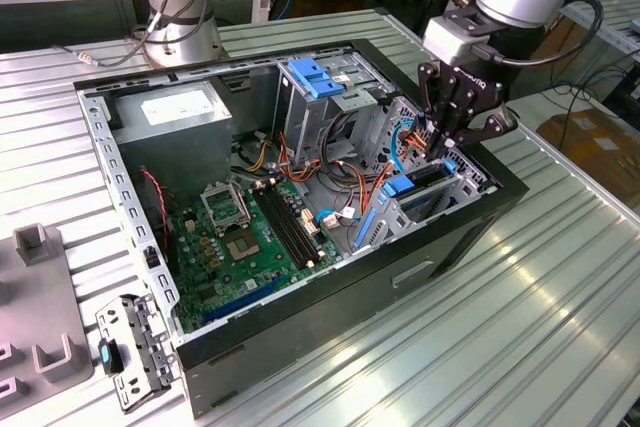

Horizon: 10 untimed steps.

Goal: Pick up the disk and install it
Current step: 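Insert the first disk wire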

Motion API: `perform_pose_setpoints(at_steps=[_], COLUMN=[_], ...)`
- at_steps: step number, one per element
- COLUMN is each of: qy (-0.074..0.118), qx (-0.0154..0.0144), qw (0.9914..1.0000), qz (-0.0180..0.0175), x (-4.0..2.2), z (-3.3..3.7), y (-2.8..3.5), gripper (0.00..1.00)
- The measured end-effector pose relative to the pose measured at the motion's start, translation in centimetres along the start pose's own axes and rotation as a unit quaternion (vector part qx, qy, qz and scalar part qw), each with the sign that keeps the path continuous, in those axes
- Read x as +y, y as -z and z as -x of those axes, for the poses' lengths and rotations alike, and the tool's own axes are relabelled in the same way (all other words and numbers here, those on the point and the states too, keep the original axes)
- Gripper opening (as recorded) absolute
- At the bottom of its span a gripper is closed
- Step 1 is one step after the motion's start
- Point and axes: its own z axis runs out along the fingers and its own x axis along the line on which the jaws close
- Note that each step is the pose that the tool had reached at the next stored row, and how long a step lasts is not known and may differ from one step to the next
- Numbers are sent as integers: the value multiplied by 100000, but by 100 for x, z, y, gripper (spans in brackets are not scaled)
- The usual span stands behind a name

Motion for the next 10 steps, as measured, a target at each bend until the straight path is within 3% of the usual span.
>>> perform_pose_setpoints(at_steps=[10], qy=[8], qx=[-9], qw=[100000], qz=[1], x=[23], z=[-60], y=[-61], gripper=[16])
